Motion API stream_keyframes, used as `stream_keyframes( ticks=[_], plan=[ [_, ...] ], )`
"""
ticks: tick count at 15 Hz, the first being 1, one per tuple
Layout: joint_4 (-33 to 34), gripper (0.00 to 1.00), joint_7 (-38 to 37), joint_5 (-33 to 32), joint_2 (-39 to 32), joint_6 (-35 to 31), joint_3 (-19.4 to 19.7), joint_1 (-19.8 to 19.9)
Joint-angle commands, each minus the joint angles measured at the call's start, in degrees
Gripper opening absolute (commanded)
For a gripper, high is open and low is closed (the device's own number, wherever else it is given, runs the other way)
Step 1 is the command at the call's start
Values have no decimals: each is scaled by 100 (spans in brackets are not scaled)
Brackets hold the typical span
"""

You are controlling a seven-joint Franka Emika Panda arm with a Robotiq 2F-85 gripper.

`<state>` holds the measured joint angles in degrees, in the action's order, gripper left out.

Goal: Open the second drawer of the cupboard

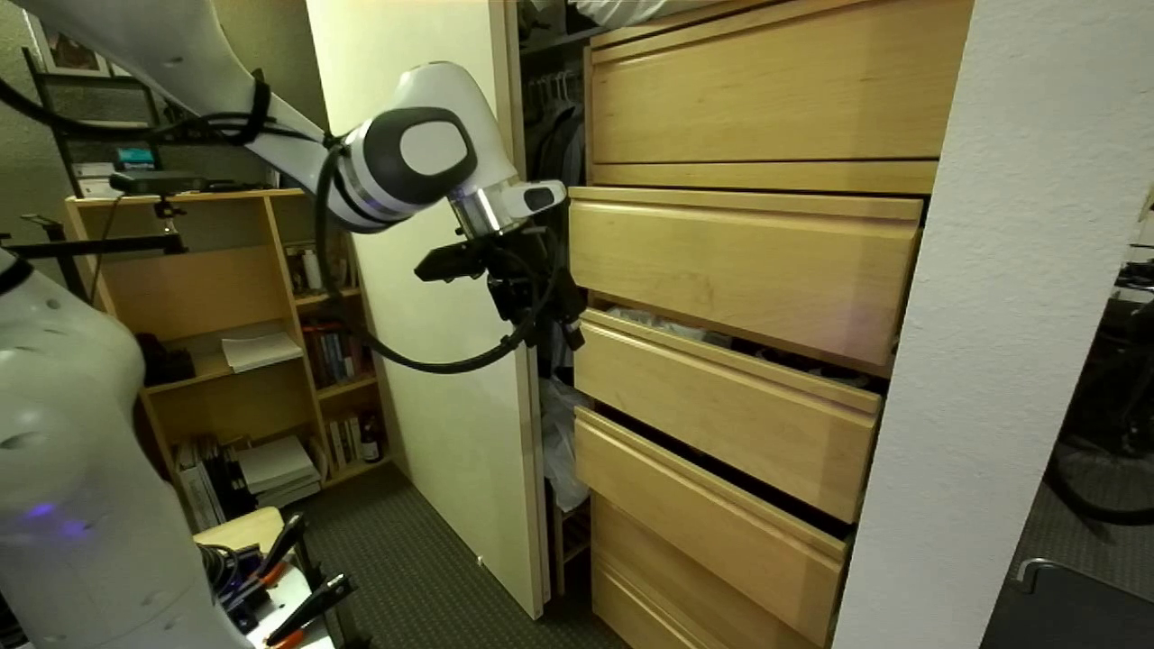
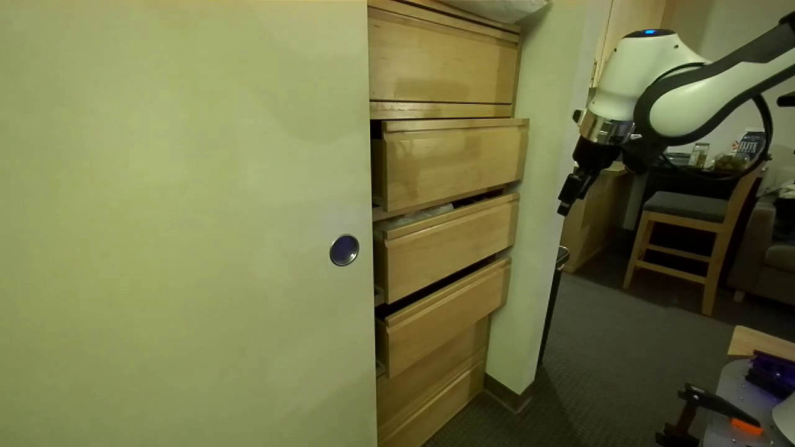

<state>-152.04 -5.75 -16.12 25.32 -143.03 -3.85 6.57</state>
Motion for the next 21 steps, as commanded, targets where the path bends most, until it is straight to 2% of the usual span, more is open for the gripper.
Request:
stream_keyframes(
  ticks=[1, 11, 21],
  plan=[
    [-5, 100, 545, 212, 255, 68, 230, -298],
    [592, 100, 2357, 784, 310, -67, 852, -1160],
    [1655, 100, 2808, 858, -487, -166, 900, -1307]
  ],
)
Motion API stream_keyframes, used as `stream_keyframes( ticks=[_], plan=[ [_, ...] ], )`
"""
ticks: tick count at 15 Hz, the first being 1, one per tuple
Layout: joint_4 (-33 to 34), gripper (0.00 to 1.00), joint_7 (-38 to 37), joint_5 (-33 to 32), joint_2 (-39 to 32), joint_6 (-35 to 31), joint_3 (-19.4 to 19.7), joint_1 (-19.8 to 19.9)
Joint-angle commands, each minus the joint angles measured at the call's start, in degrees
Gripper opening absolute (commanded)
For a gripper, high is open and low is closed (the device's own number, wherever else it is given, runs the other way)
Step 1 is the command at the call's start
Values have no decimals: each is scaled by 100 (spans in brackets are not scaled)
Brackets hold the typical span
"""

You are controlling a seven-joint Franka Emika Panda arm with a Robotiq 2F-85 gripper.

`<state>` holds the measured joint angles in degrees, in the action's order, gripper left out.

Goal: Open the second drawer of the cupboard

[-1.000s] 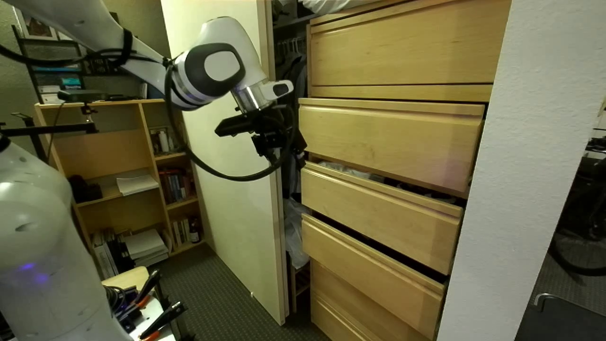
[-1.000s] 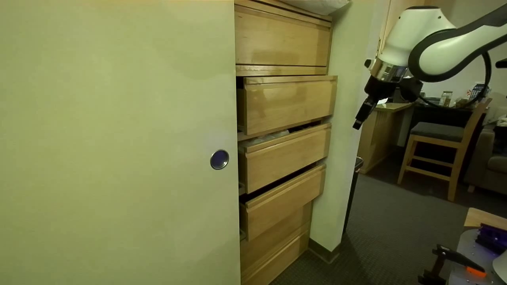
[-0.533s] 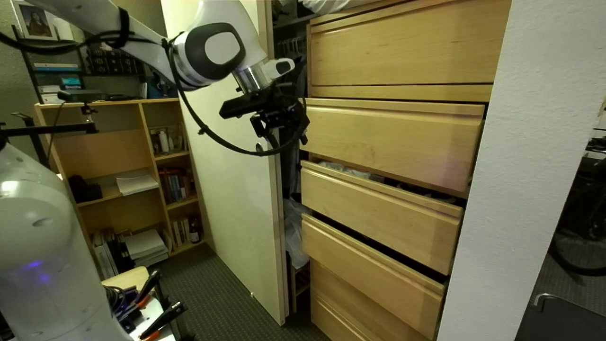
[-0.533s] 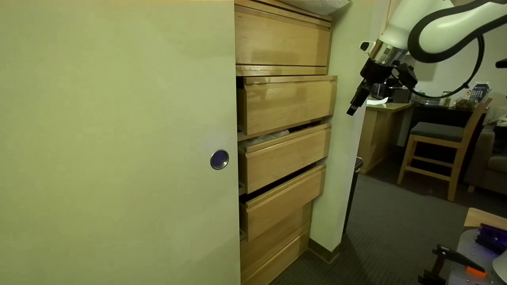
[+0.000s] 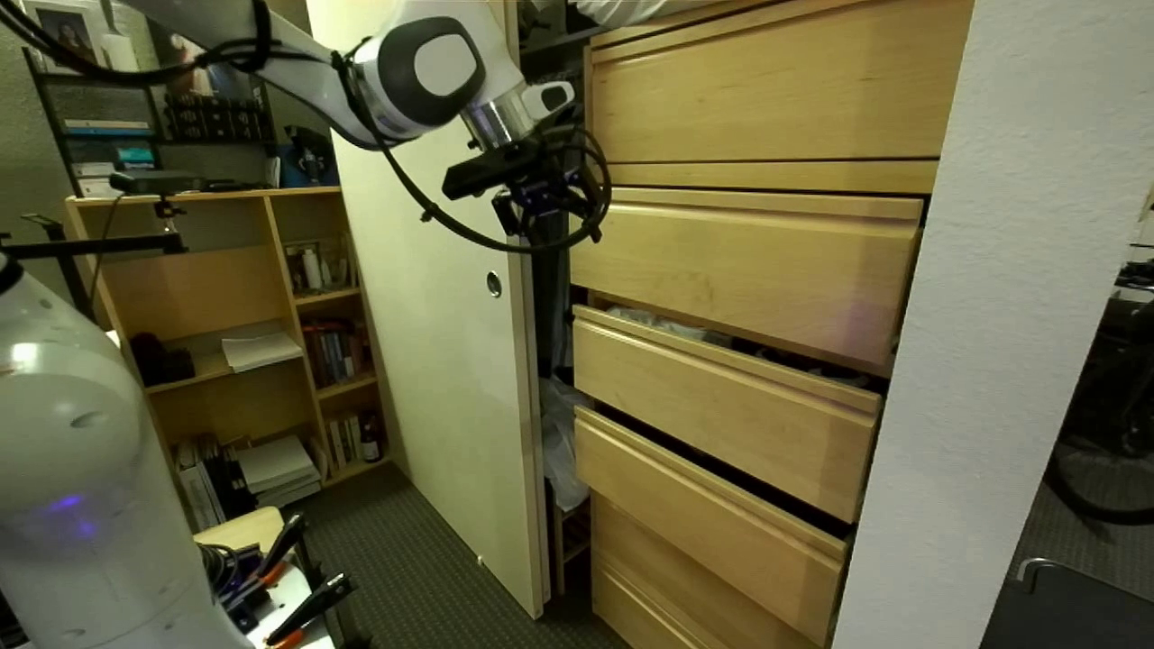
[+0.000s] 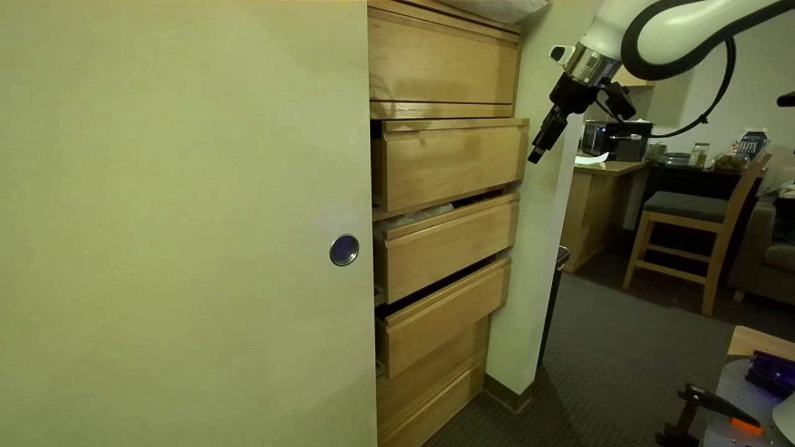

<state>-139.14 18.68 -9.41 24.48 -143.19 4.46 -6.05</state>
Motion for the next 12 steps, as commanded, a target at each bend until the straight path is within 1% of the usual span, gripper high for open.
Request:
stream_keyframes(
  ticks=[1, 5, 12],
  plan=[
    [484, 100, 434, 234, -521, -157, 86, -73],
    [882, 100, 873, 450, -927, -261, 94, -141],
    [1645, 100, 1585, 462, -1547, -575, 41, -92]
  ],
)
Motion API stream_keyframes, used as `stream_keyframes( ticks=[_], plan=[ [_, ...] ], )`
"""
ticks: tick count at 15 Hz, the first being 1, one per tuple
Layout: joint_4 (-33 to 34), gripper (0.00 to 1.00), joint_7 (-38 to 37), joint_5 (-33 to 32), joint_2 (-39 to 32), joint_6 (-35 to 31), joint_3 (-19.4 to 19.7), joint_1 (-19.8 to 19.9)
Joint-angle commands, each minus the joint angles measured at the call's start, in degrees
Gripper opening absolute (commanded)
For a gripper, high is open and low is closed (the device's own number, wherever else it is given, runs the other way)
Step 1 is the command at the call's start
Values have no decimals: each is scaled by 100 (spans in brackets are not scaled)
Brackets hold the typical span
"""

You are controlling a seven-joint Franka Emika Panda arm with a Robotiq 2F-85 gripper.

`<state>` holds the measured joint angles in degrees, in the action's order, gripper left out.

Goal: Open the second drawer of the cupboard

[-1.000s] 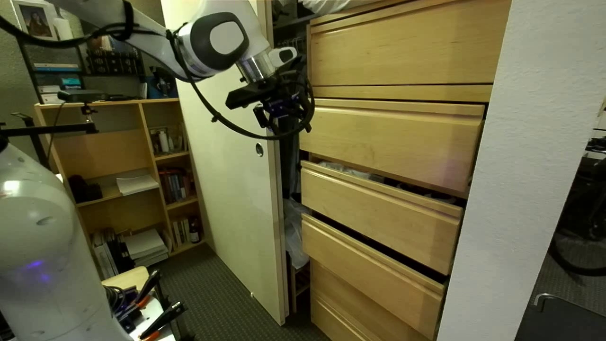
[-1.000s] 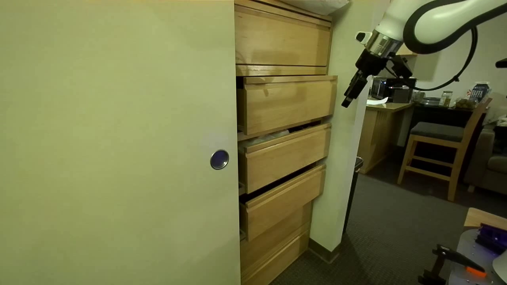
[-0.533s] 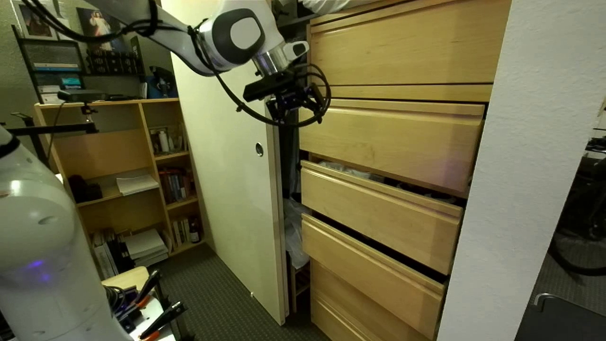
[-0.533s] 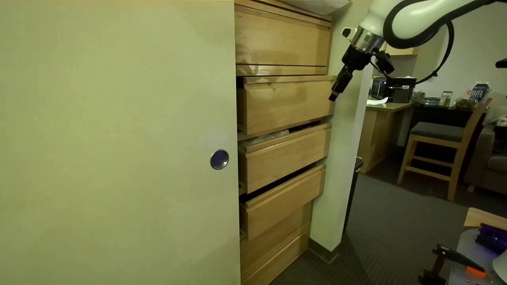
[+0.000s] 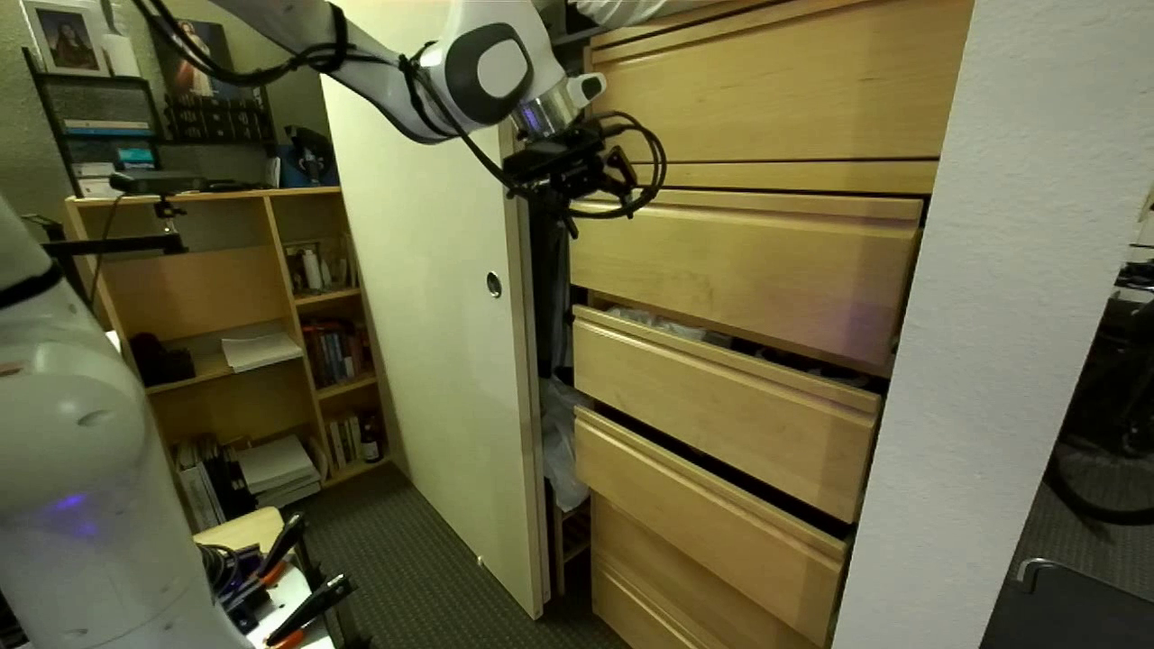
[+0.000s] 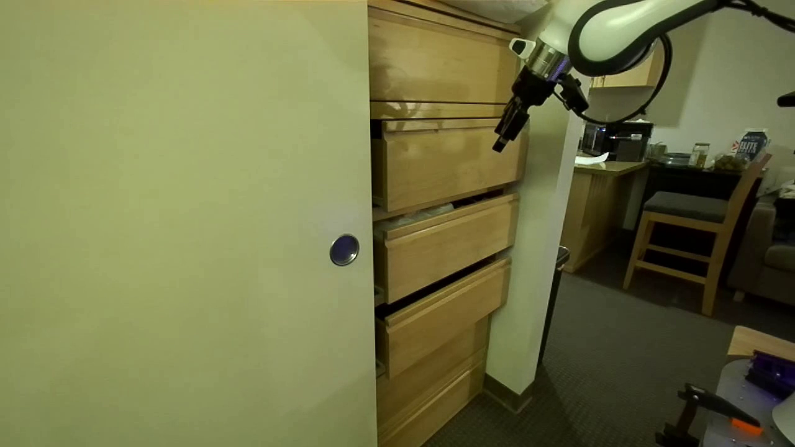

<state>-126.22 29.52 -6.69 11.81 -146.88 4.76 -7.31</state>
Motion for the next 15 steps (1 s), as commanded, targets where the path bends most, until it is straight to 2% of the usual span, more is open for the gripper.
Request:
stream_keyframes(
  ticks=[1, 10, 15],
  plan=[
    [491, 100, 581, 208, -356, -238, 11, 51],
    [1451, 100, 1176, 633, -899, -222, -43, 245],
    [1909, 100, 1924, 1001, -1154, -133, -102, 340]
  ],
)
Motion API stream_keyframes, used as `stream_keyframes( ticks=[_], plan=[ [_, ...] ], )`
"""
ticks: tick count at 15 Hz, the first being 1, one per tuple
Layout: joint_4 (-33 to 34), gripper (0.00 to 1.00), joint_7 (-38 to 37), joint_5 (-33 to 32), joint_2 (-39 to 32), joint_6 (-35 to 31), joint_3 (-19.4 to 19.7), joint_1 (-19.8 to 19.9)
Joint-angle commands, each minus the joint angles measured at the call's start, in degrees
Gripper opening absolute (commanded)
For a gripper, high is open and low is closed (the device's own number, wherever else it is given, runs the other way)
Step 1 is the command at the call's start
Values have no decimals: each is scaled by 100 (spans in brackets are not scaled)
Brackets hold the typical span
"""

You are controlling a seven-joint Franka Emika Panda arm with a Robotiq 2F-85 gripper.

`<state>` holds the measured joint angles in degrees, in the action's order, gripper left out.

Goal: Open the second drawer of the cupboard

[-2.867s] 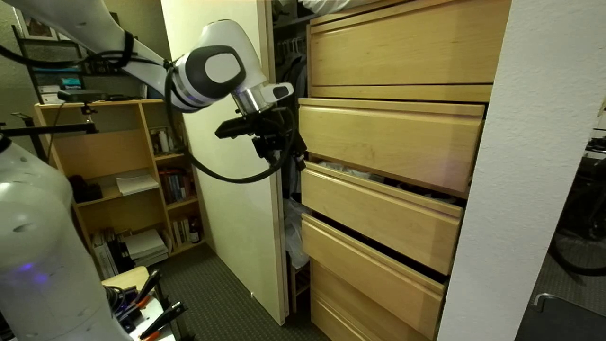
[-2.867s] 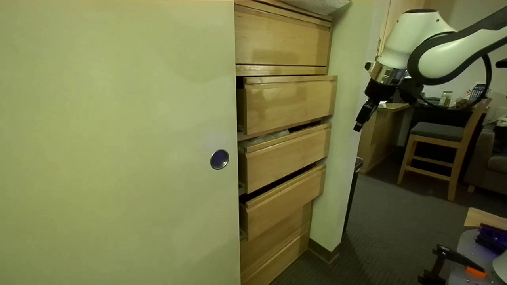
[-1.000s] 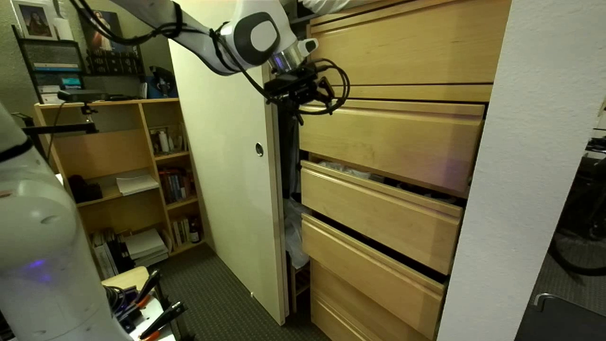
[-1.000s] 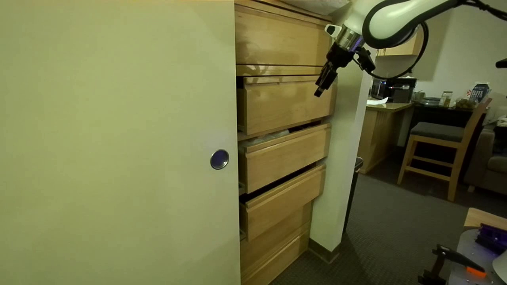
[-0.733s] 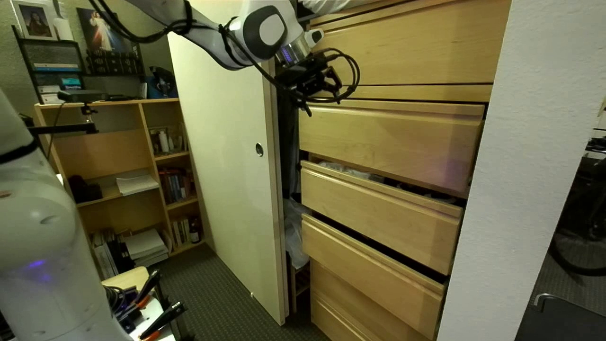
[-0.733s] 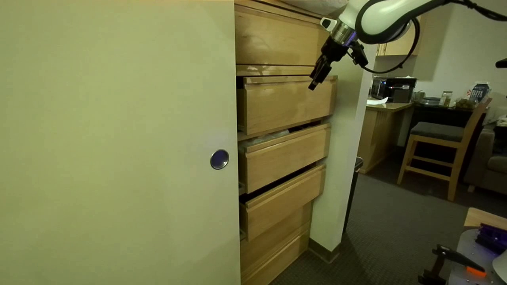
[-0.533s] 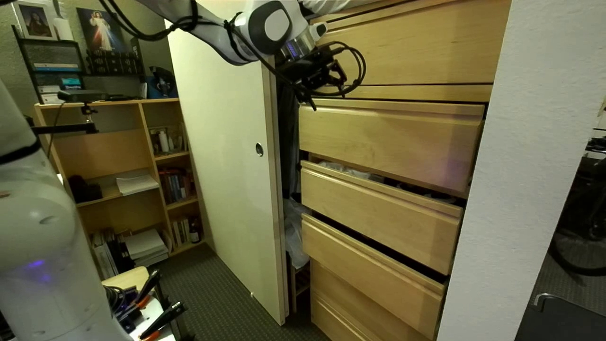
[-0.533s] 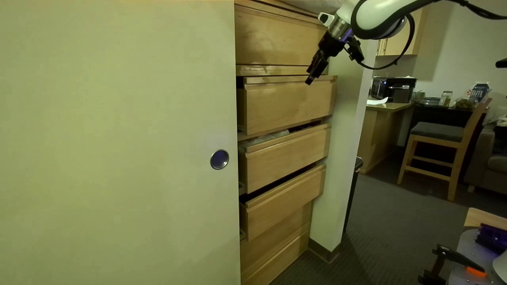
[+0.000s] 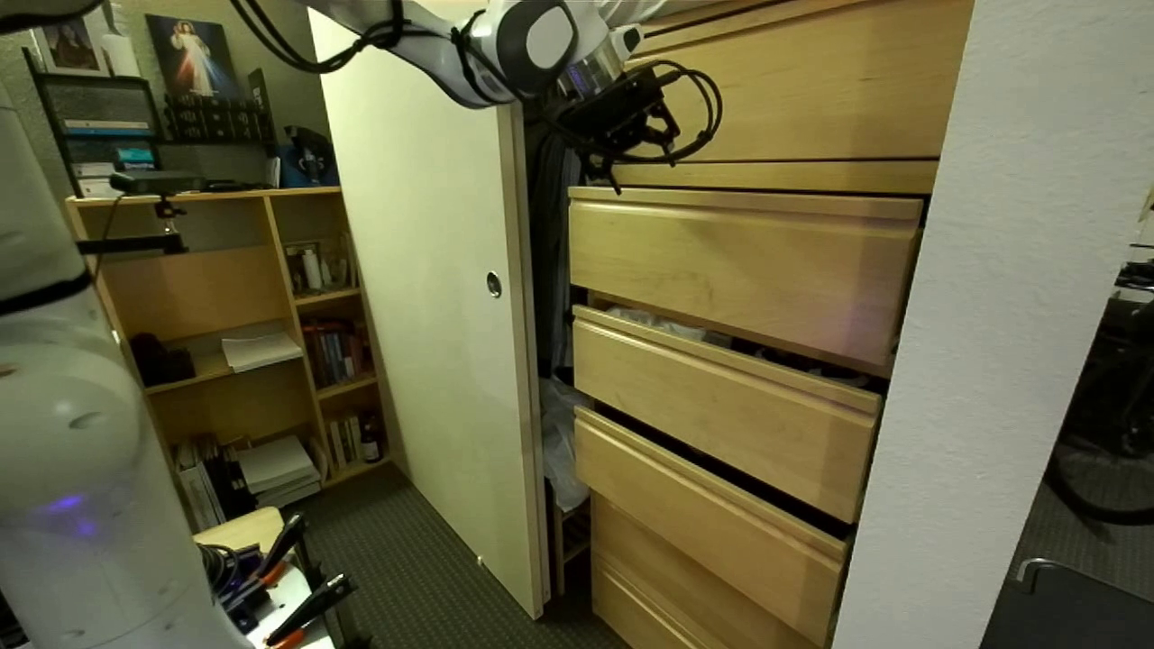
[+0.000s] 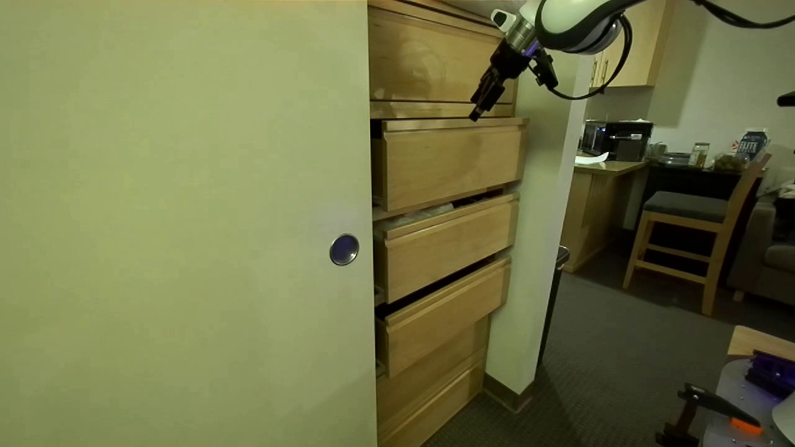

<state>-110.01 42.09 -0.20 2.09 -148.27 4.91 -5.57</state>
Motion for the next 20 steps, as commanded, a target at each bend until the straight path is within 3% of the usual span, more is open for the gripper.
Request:
stream_keyframes(
  ticks=[1, 12, 20],
  plan=[
    [363, 100, 822, 419, -218, 18, -134, 191],
    [653, 100, 2730, 1116, -323, 183, -339, 331],
    [811, 100, 3181, 1409, -568, 799, -404, 364]
  ],
)
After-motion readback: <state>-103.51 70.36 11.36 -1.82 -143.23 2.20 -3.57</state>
